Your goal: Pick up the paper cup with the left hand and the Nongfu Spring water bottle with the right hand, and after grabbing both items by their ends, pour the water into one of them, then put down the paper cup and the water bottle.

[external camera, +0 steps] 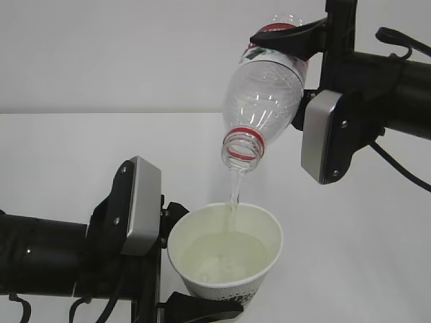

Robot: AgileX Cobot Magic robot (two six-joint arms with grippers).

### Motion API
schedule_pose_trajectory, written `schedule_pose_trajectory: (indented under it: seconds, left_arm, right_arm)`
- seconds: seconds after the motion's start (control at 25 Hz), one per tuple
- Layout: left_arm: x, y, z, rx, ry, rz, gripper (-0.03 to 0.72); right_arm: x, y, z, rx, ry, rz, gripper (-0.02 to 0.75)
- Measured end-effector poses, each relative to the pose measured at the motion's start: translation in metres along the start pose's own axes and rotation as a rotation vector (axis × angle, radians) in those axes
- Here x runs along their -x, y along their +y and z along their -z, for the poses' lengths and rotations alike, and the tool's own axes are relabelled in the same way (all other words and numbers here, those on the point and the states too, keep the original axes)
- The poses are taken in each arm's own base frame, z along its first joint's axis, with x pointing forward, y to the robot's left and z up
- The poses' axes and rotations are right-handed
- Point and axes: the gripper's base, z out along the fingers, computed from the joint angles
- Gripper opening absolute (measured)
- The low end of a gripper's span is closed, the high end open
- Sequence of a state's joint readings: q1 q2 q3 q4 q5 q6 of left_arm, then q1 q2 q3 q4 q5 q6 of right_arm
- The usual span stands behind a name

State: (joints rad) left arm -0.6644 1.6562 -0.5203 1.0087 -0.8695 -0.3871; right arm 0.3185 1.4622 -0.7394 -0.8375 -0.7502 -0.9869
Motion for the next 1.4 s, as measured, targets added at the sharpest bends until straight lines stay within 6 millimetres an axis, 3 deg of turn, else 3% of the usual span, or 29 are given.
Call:
schedule_pose_trajectory:
  seconds: [1.4]
  left_arm:
    - [-0.0003, 0.0001, 0.0000, 0.002, 0.004, 0.000, 0.564]
  right_arm:
    - [-0.0004, -0.0007, -0.0002, -0.004, 0.003, -0.060, 0.478]
